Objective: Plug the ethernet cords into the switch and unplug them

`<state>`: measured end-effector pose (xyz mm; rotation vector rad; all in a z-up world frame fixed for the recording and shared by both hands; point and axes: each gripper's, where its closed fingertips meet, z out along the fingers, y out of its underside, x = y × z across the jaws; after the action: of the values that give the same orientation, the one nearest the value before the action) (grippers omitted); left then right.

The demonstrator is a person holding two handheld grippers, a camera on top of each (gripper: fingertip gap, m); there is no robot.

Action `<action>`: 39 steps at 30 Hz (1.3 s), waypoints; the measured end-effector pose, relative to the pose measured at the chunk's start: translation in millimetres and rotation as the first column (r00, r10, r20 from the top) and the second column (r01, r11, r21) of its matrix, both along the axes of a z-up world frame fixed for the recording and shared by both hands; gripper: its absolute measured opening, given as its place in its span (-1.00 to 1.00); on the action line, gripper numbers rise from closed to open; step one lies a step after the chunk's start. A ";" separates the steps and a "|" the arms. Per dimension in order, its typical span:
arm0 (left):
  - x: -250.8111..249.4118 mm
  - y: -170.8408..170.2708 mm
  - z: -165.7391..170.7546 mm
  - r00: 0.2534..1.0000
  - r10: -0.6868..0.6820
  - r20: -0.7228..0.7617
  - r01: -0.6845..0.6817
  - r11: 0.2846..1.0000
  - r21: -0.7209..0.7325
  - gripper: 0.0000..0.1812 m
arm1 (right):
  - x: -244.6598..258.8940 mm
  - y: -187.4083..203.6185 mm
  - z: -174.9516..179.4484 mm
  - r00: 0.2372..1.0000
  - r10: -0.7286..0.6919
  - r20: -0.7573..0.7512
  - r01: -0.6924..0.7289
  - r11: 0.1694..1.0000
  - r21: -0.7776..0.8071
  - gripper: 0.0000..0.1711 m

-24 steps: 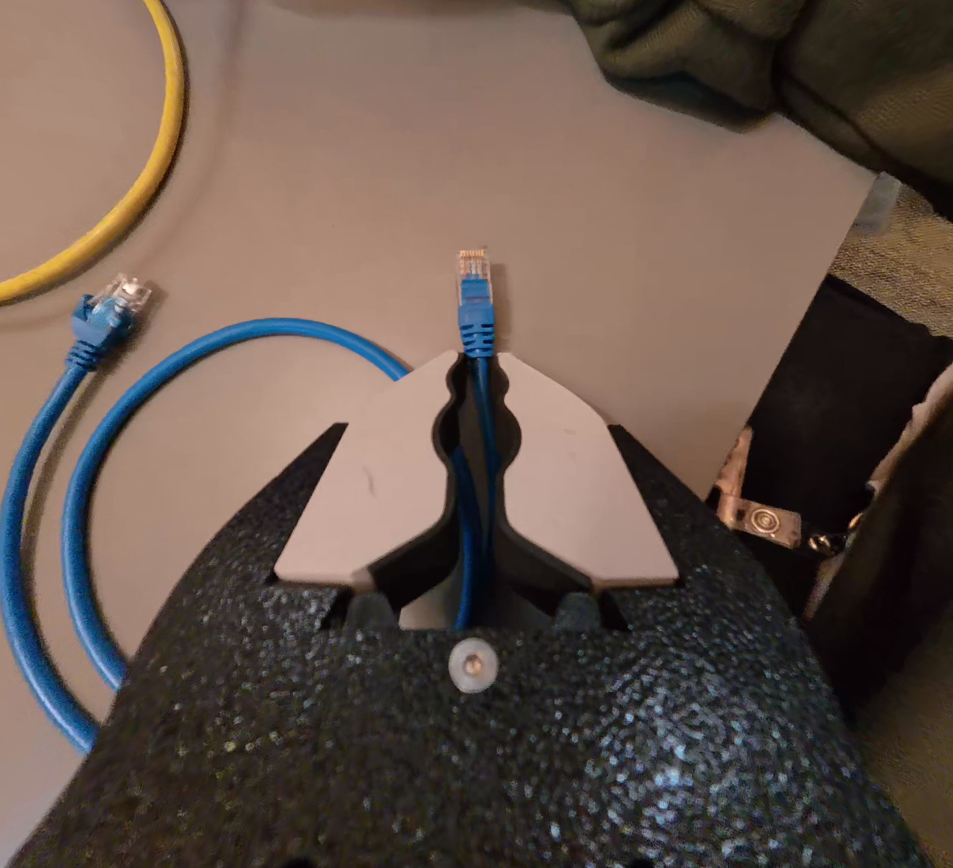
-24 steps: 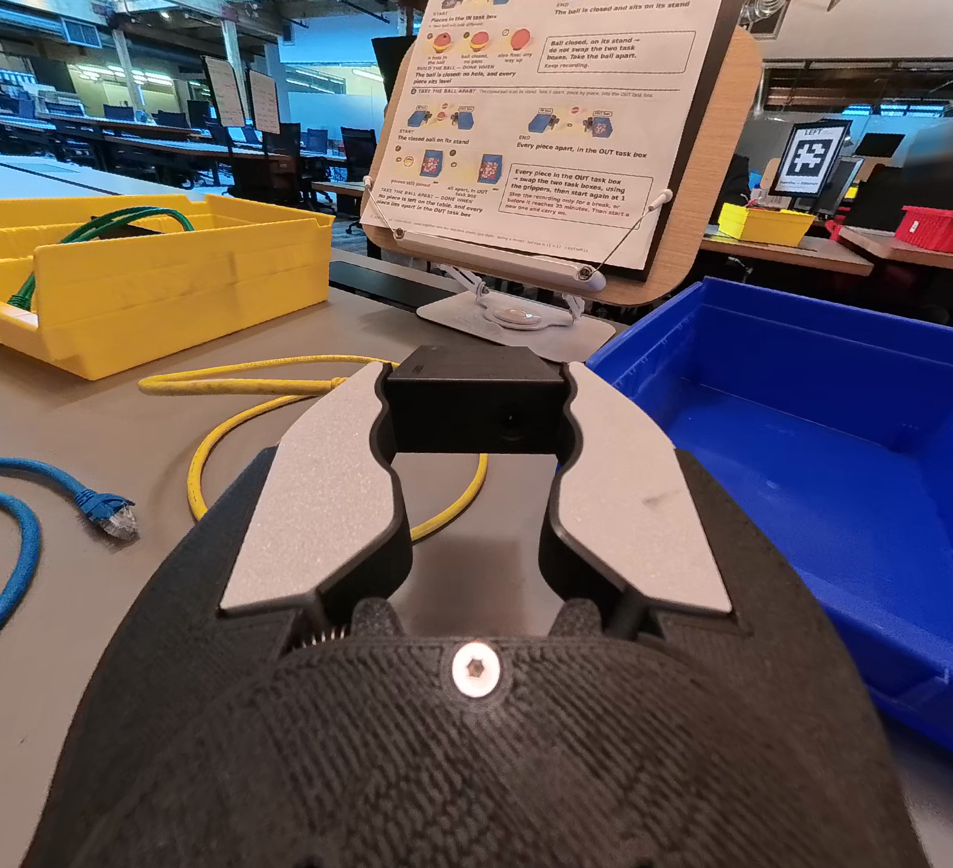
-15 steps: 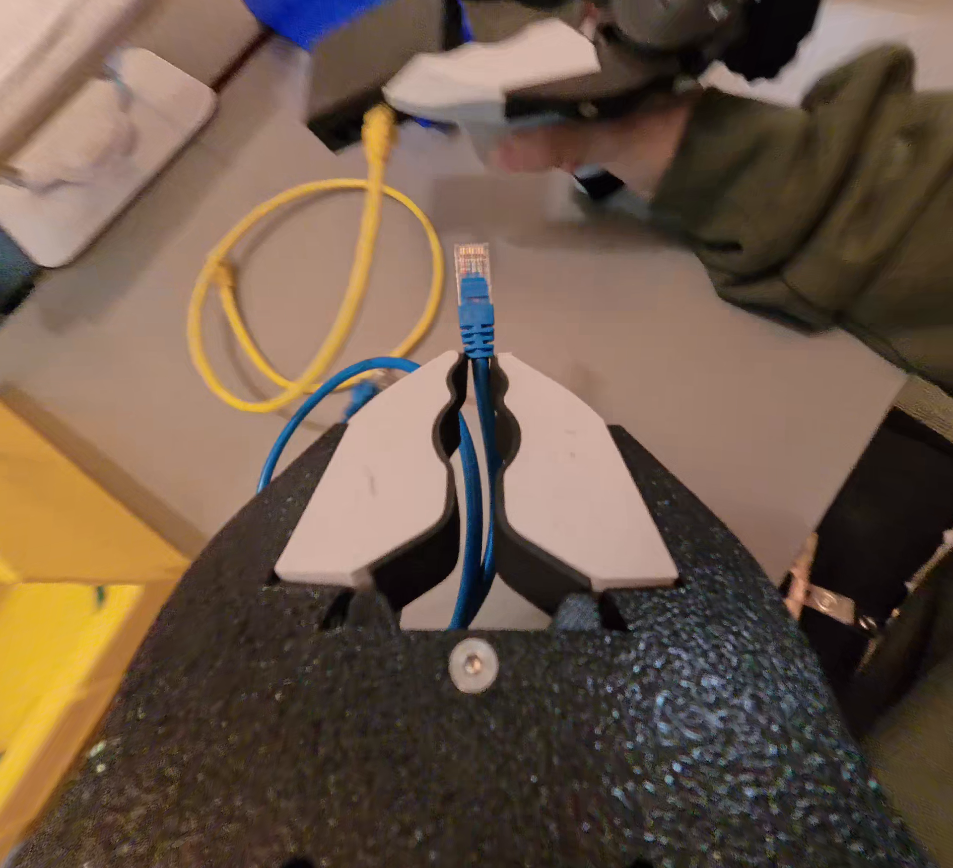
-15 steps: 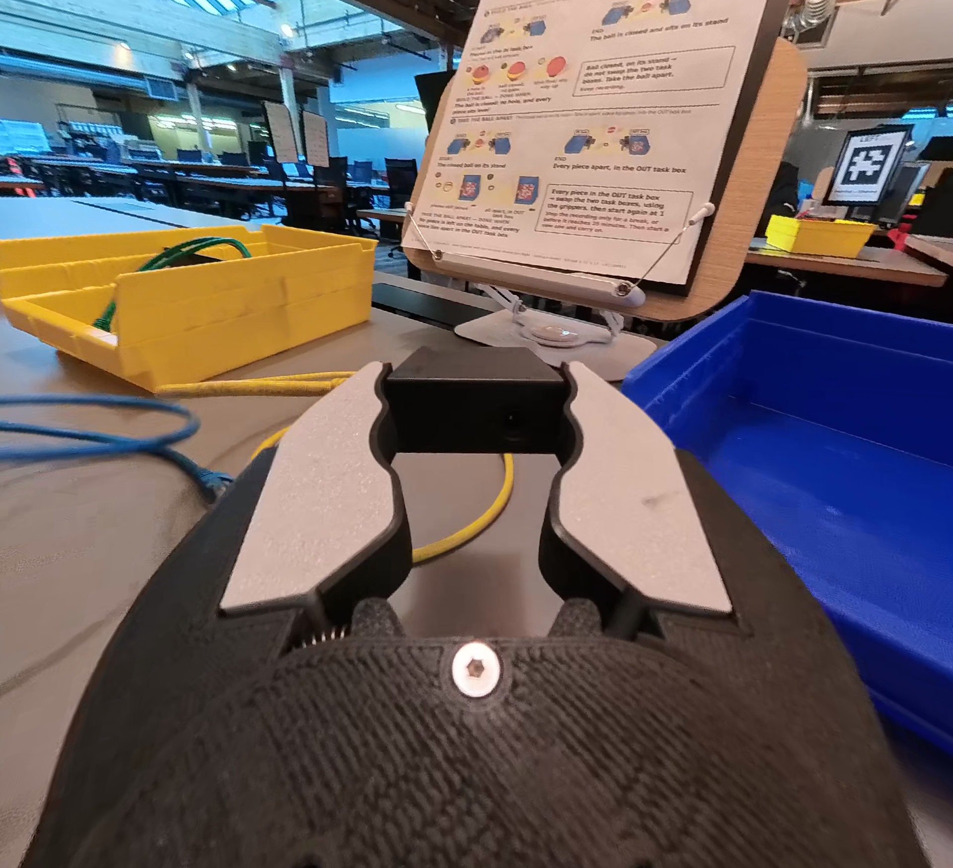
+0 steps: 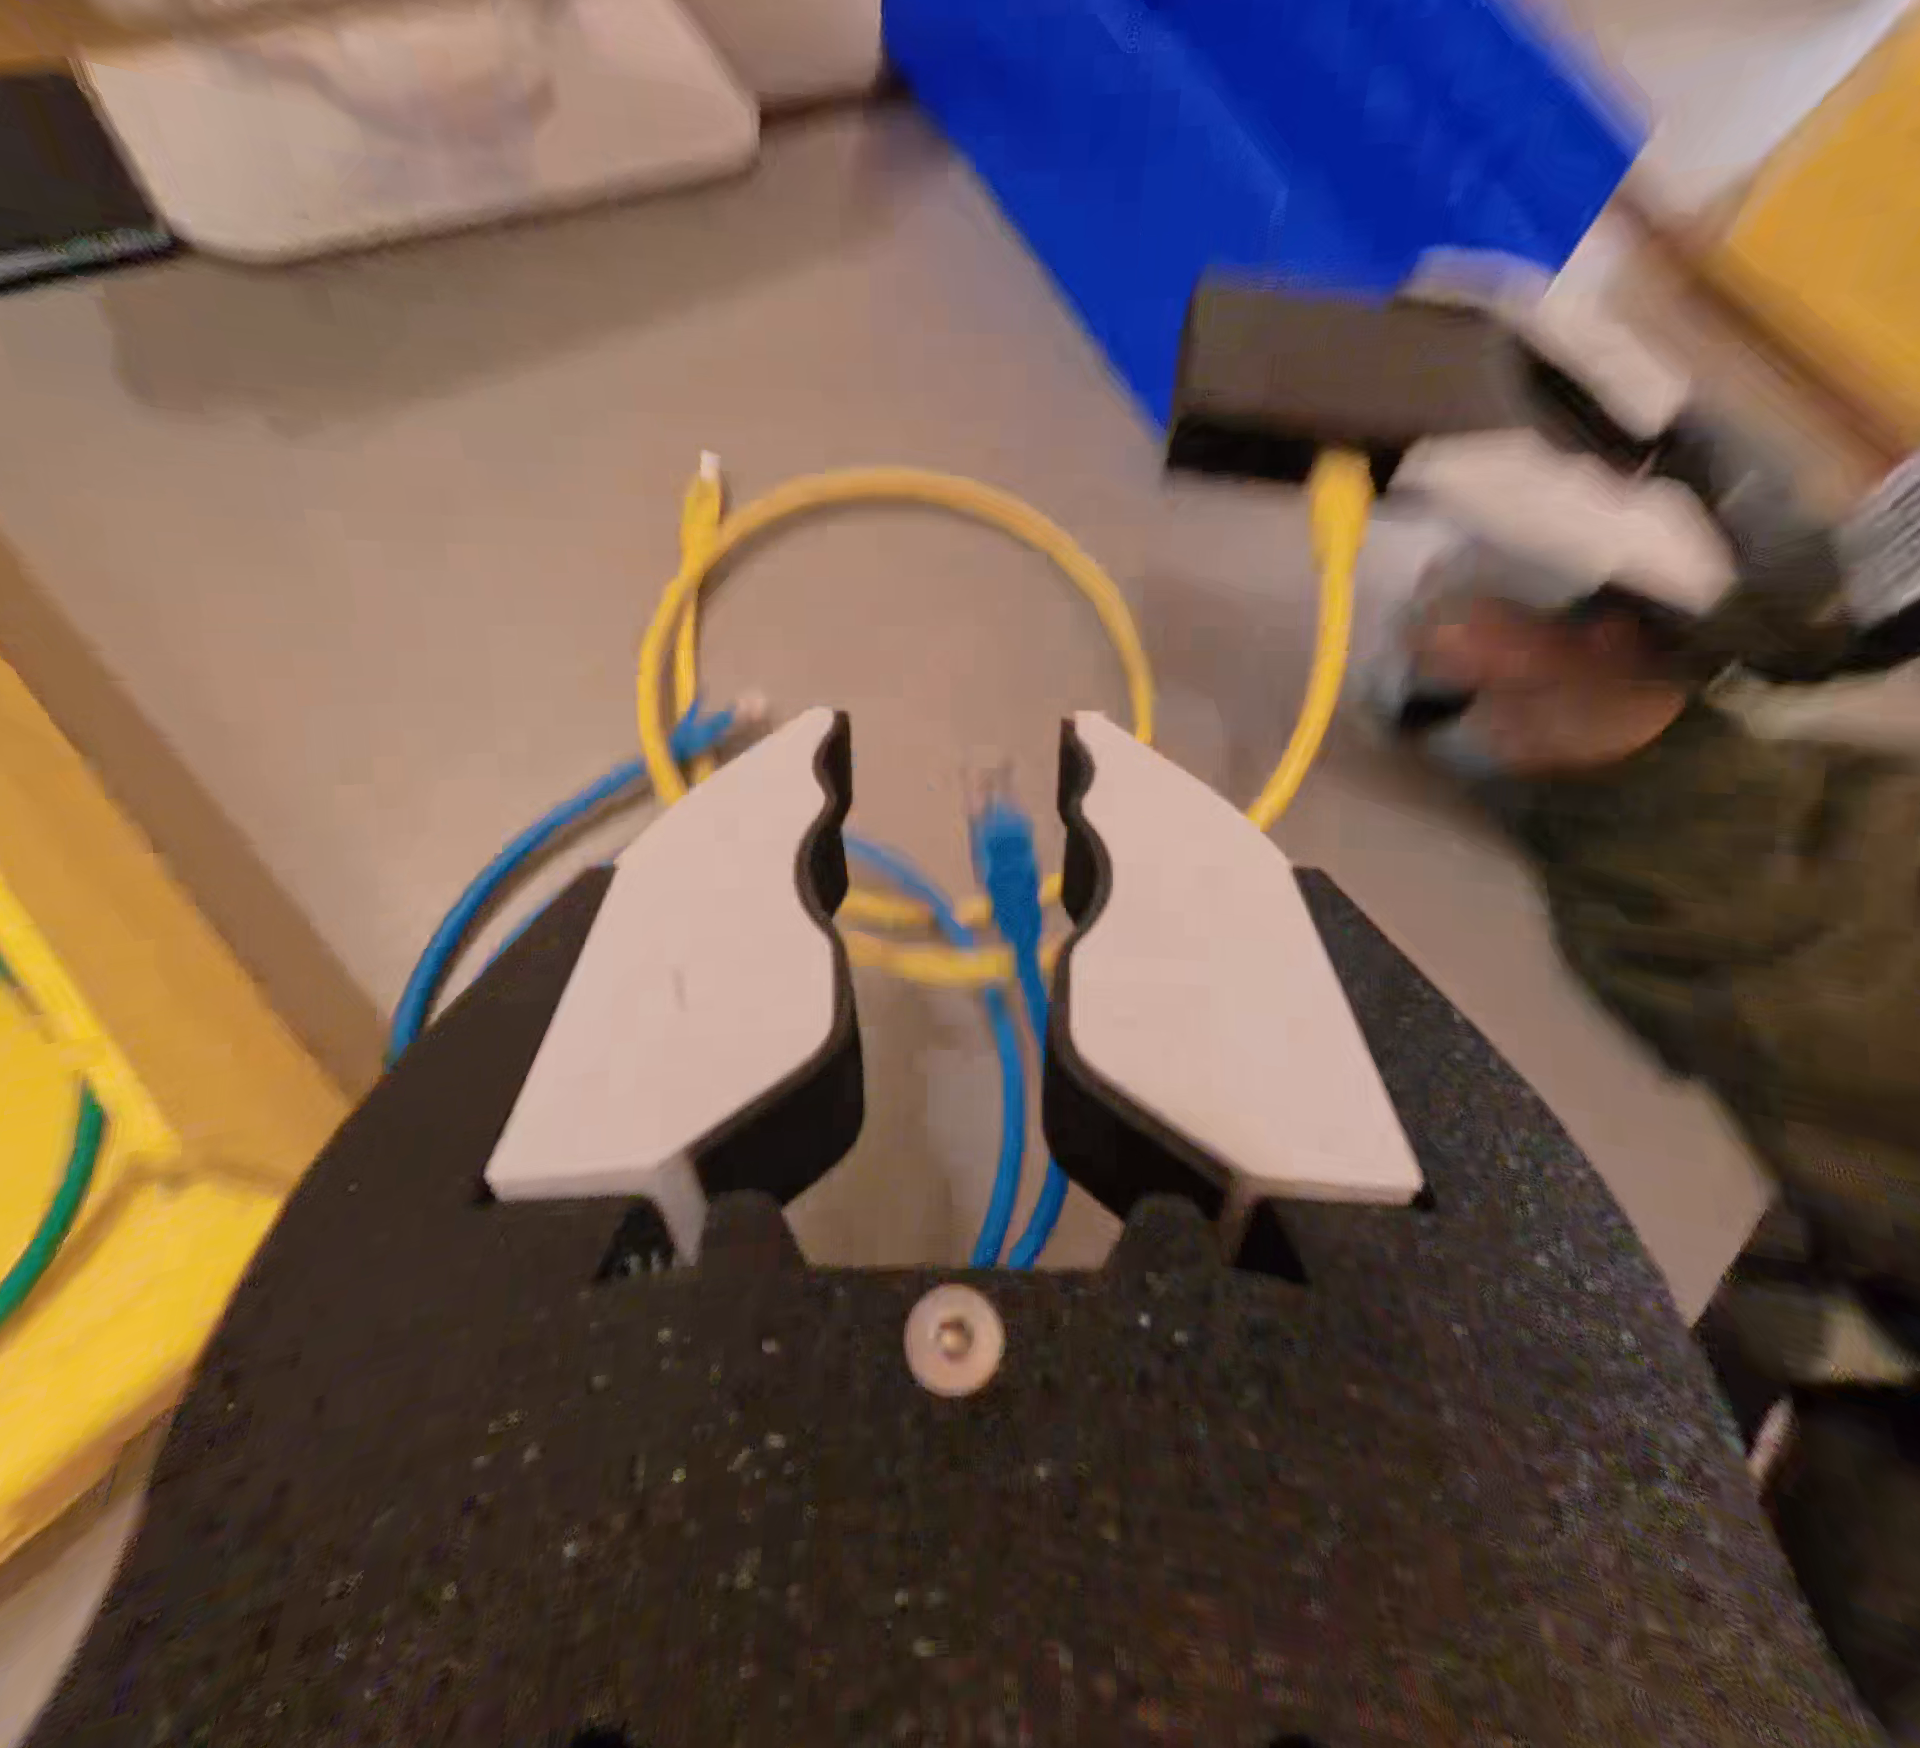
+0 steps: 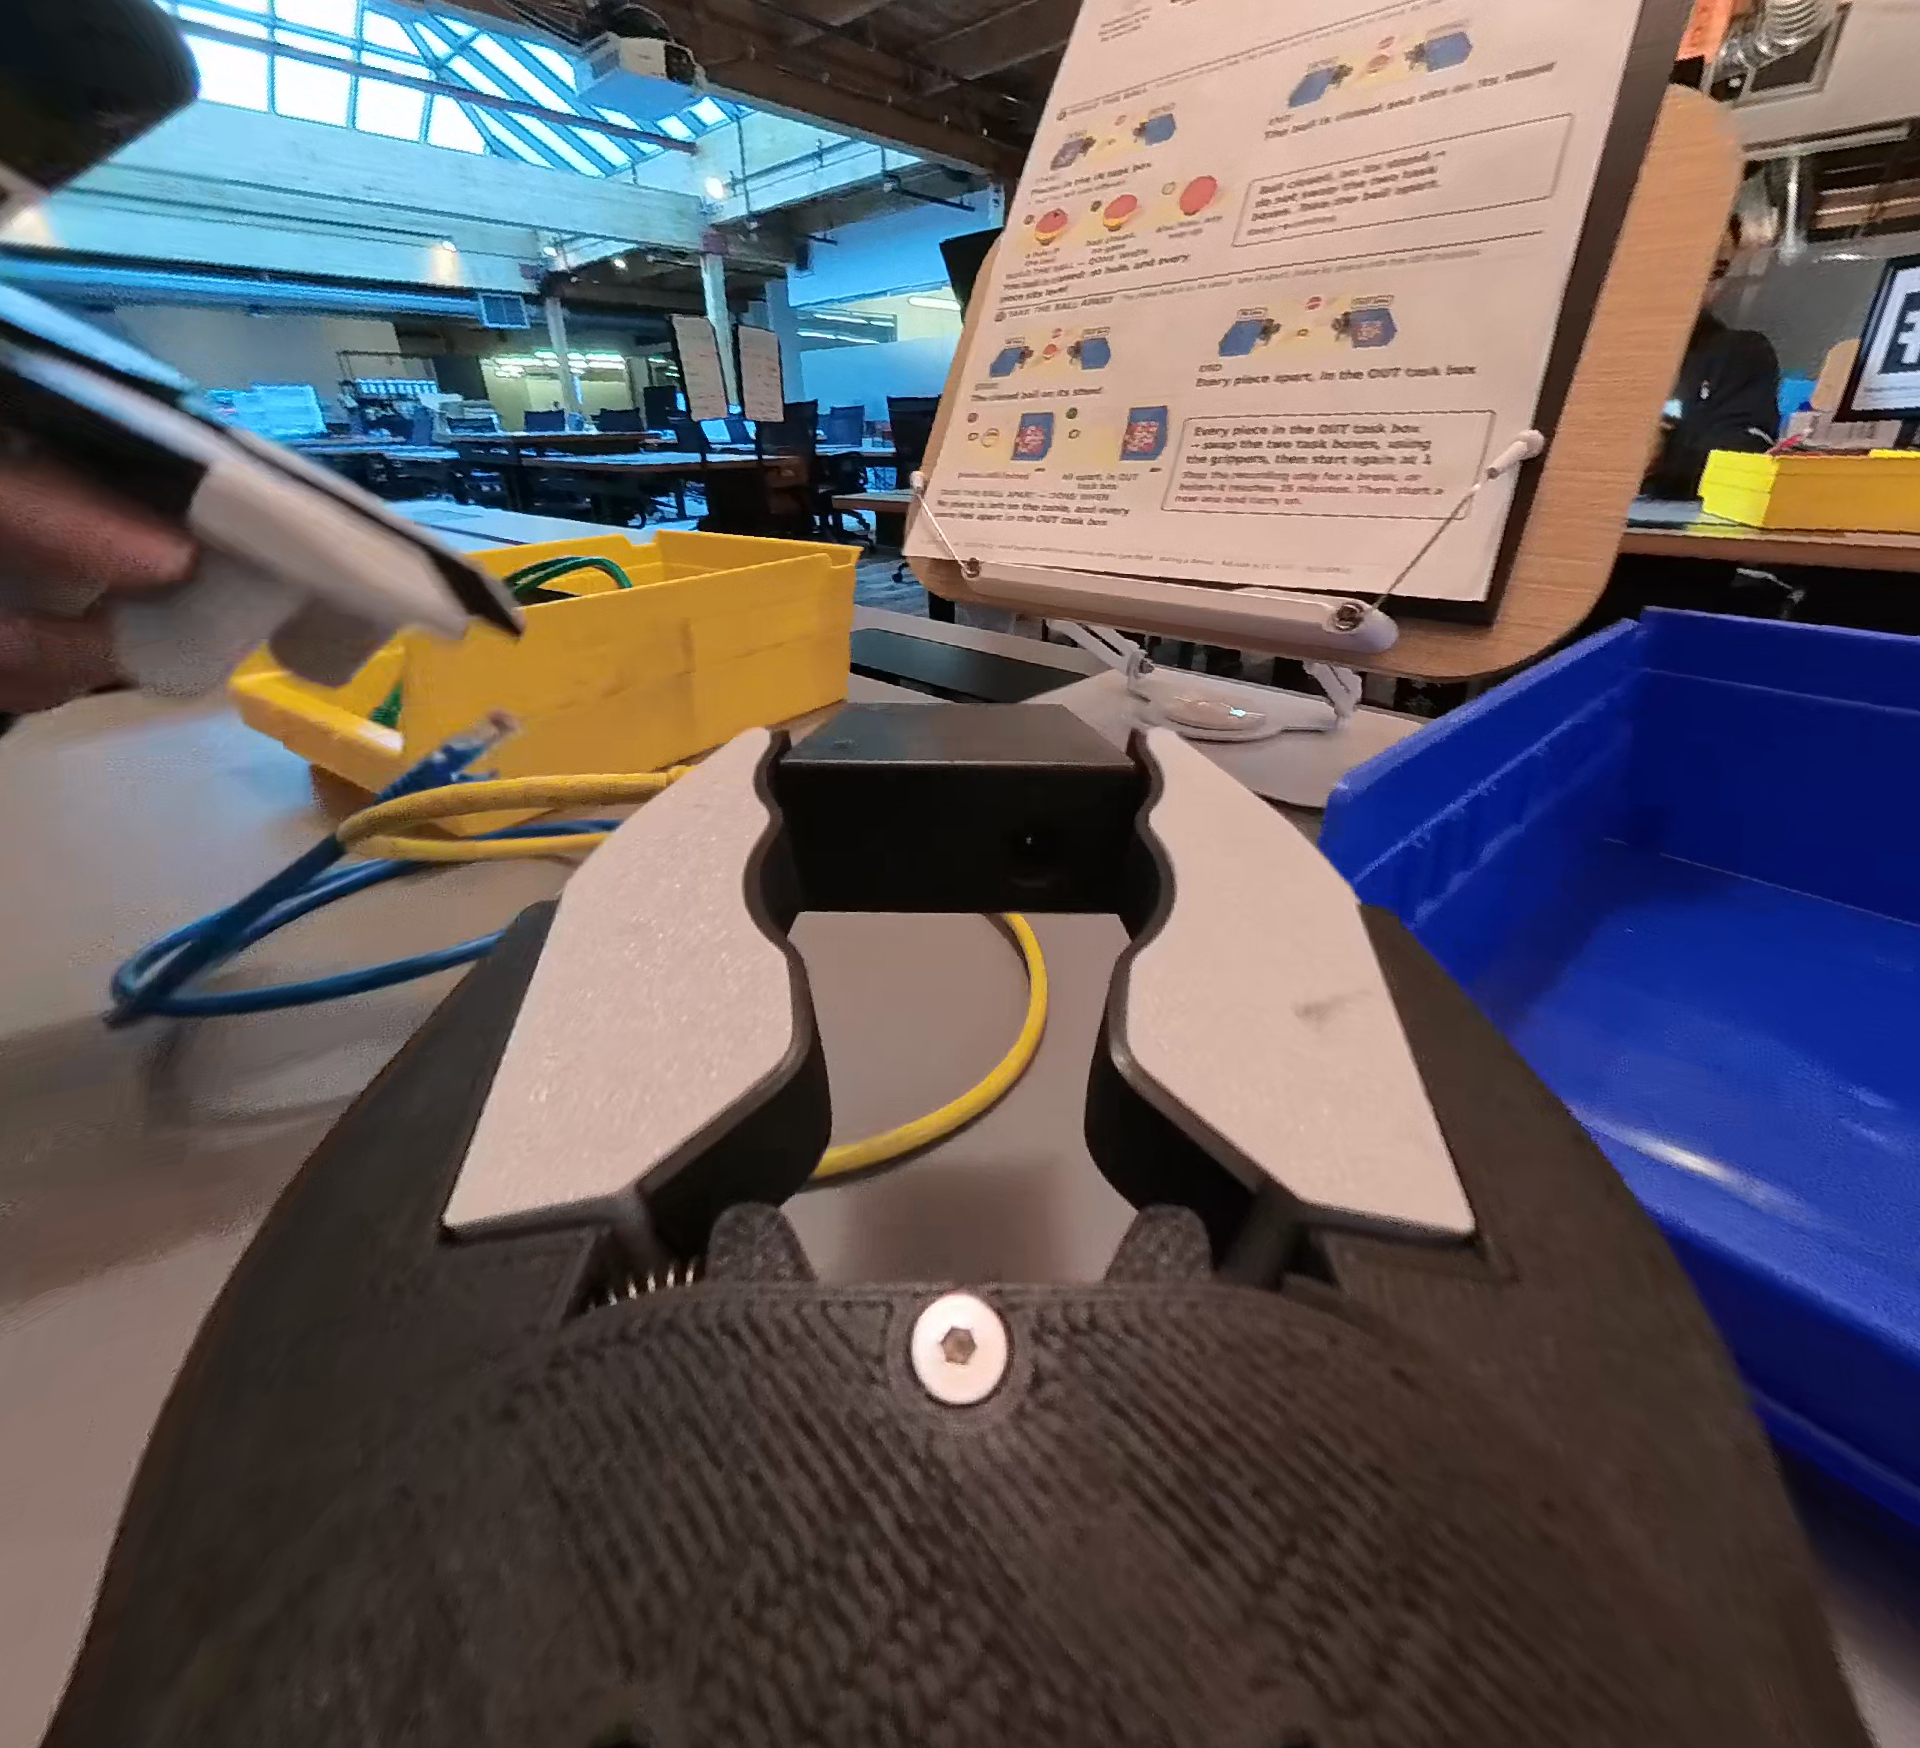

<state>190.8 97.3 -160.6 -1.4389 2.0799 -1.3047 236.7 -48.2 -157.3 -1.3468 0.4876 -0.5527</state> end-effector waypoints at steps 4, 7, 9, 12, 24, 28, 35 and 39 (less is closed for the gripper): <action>17.0 -37.9 4.9 0.971 -0.186 -0.147 0.132 0.939 -0.317 -0.47 | -12.3 14.0 3.5 0.997 0.080 0.025 -0.080 0.997 0.022 -0.28; 26.7 -60.2 -12.1 0.910 -0.297 -0.289 0.128 0.865 -0.486 -0.27 | -25.1 27.6 6.8 0.988 0.141 0.059 -0.142 0.990 0.018 -0.28; 20.8 -73.4 -23.5 0.864 -0.387 -0.323 0.176 0.833 -0.525 -0.25 | -32.1 34.8 6.7 0.982 0.167 0.082 -0.168 0.986 -0.005 -0.28; 10.7 -88.2 -23.5 0.790 -0.517 -0.331 0.184 0.714 -0.675 -0.46 | -34.4 40.0 1.6 0.980 0.185 0.080 -0.182 0.982 -0.041 -0.28; 21.8 -78.5 4.0 0.858 -0.429 -0.283 0.148 0.733 -0.664 -0.69 | -29.5 41.8 -0.9 0.985 0.158 0.067 -0.153 0.986 -0.064 -0.28; 21.0 -79.4 4.3 0.854 -0.435 -0.285 0.153 0.734 -0.662 -0.69 | -29.7 45.3 -3.4 0.986 0.154 0.069 -0.147 0.985 -0.095 -0.18; 15.4 -73.4 3.2 0.846 -0.450 -0.285 0.190 0.755 -0.628 -0.70 | -30.2 50.5 -8.4 0.987 0.136 0.084 -0.121 0.980 -0.159 -0.18; 15.2 -71.0 2.6 0.842 -0.451 -0.294 0.213 0.780 -0.588 -0.70 | -28.8 52.4 -11.1 0.988 0.135 0.069 -0.121 0.977 -0.176 -0.18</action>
<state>205.9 26.2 -158.0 -1.7464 2.4676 -2.0056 207.9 4.3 -168.4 -1.5024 0.2892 -0.5502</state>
